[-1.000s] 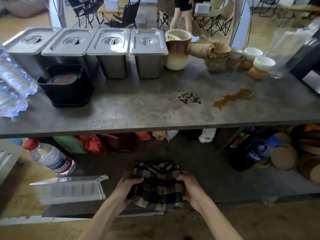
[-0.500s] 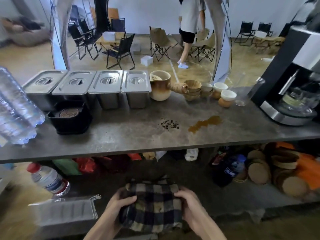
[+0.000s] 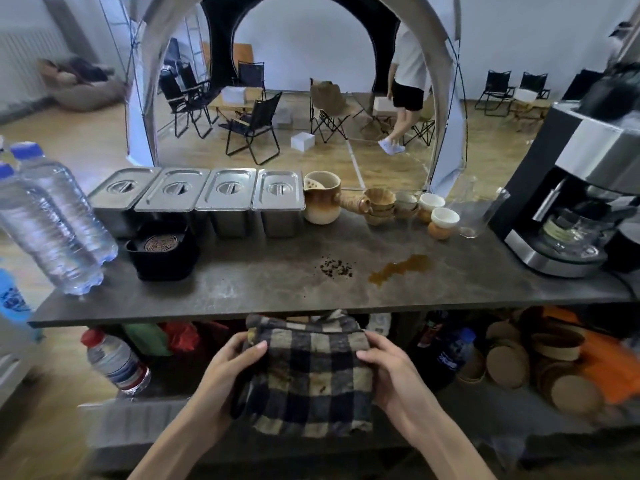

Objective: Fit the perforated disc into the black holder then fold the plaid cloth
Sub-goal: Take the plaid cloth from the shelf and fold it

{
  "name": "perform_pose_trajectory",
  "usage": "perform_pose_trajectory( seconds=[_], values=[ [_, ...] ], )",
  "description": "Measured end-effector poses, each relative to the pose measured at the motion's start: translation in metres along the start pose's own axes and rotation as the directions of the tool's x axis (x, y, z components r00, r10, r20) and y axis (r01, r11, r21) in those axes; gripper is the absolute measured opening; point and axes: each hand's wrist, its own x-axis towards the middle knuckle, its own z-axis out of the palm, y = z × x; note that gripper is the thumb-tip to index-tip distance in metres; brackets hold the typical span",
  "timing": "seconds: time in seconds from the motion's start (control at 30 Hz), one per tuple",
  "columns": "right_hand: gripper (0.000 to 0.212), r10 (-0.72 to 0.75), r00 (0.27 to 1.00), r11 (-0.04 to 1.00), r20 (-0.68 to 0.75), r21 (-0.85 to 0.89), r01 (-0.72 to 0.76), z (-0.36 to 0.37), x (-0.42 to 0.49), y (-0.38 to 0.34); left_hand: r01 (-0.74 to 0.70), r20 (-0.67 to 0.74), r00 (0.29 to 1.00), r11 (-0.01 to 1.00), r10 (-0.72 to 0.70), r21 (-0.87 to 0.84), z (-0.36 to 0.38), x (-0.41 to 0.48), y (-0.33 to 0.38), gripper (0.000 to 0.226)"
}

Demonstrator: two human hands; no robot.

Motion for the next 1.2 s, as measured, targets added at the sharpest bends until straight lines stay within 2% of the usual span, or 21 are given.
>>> perform_pose_trajectory(
  seconds=[0.23,0.57,0.93,1.07,1.2],
  values=[
    [0.035,-0.1,0.994,0.994,0.031,-0.048,0.102,-0.001,-0.01,-0.034,-0.069,0.058,0.996,0.998,0.069,0.01,0.024,-0.01,0.028,0.04],
    [0.043,-0.177,0.983,0.98,0.046,-0.082,0.18,-0.035,-0.012,-0.078,-0.163,0.134,0.98,0.981,0.149,0.103,0.079,0.0,0.046,0.025],
    [0.047,-0.274,0.962,0.946,-0.018,-0.184,0.266,-0.103,0.022,-0.151,-0.259,0.186,0.957,0.944,0.223,0.204,0.171,0.056,0.063,0.027],
    [0.047,-0.321,0.946,0.917,-0.053,-0.269,0.296,-0.13,0.046,-0.177,-0.279,0.212,0.95,0.932,0.231,0.233,0.204,0.088,0.068,0.028],
    [0.047,-0.374,0.923,0.851,-0.093,-0.43,0.301,-0.154,0.072,-0.197,-0.333,0.253,0.935,0.859,0.247,0.39,0.229,0.117,0.074,0.026]
  ],
)
